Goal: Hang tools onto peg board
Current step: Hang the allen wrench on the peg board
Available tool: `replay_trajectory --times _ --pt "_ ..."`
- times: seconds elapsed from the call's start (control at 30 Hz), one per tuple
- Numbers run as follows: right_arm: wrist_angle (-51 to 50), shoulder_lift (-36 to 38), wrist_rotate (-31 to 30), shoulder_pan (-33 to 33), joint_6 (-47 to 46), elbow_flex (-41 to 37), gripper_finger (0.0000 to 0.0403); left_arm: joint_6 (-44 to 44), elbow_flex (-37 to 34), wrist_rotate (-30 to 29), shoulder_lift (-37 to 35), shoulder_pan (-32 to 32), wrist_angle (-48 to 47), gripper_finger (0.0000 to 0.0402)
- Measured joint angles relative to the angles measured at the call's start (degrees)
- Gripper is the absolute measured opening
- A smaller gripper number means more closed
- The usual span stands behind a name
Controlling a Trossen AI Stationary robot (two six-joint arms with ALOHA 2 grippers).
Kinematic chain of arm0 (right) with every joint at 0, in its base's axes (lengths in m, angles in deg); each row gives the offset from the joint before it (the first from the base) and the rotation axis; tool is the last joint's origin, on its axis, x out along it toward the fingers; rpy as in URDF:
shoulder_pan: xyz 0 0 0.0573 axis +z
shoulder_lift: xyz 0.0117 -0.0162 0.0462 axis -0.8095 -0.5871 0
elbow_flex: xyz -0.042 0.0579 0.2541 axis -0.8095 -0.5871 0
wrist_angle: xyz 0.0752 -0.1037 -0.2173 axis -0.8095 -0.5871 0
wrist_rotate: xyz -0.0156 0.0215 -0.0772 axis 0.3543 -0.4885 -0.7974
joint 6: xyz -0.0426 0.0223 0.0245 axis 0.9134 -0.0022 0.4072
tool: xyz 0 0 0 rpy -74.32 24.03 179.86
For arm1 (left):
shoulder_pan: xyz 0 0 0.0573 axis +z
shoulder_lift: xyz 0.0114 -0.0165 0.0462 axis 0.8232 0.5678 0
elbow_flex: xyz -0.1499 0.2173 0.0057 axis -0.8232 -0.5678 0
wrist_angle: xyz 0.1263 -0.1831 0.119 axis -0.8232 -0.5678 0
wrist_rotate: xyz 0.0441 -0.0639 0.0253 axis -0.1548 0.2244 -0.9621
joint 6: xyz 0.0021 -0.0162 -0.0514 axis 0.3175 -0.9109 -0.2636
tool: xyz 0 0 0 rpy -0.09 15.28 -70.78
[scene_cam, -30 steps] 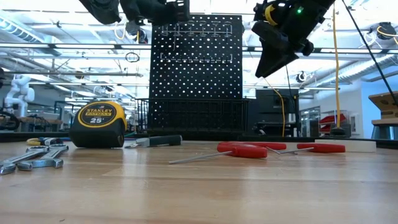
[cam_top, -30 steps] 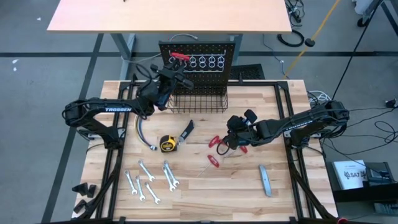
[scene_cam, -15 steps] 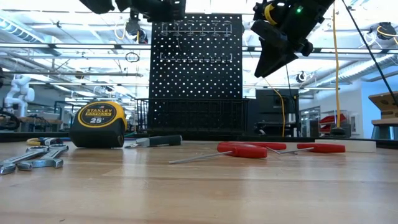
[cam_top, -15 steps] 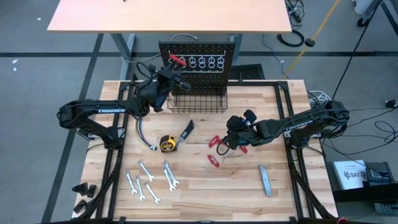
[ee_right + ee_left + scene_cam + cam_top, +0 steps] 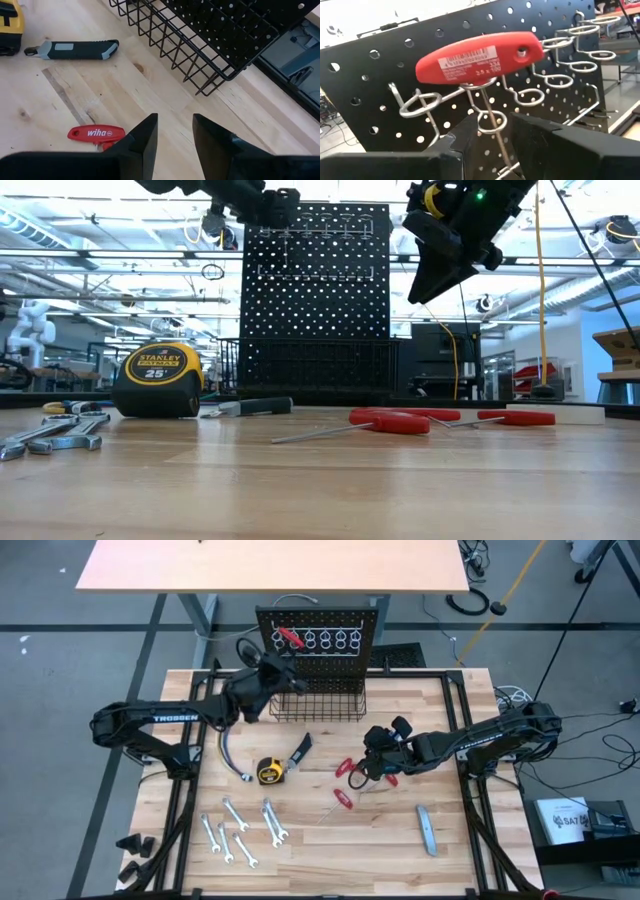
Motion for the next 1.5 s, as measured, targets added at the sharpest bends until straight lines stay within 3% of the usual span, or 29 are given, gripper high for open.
replay_trajectory --times 0.3,0.5,0.6,0.77,0.83,0.9,1.17,1.5 --pt "-0.04 0.00 0.85 0.00 0.35 0.00 0.0114 -1.96 0.00 -4.69 -3.75 -6.49 -9.61 0.0117" --pt "-0.04 0.00 0.87 0.01 0.35 -0.01 0.0114 -10.80 0.00 -0.86 -9.91 -12.06 -24.61 0.0117" --pt "-0.04 0.00 0.89 0.00 0.14 -0.01 0.0114 -16.58 0.02 6.00 -13.04 -14.09 -34.60 0.0117" --pt "0.00 0.00 0.89 0.00 0.07 0.00 0.0114 -25.61 -0.98 33.82 -16.15 -15.53 -48.17 0.0117" --pt "0.31 0.00 0.89 0.00 0.03 0.00 0.0114 -30.50 -2.65 43.35 -16.09 -16.29 -48.76 0.0117" --pt "1.02 0.00 1.06 0.01 -0.06 0.00 0.0114 -33.93 -3.84 47.49 -15.13 -17.45 -48.32 0.0117" --pt "1.77 0.00 6.02 0.04 -1.49 0.00 0.0114 -31.87 -6.32 47.84 -8.07 -22.79 -47.58 0.0117" --pt "1.73 -1.03 8.73 2.08 -13.07 0.00 0.0114 -22.78 -6.32 46.34 2.88 -28.71 -29.71 0.0117"
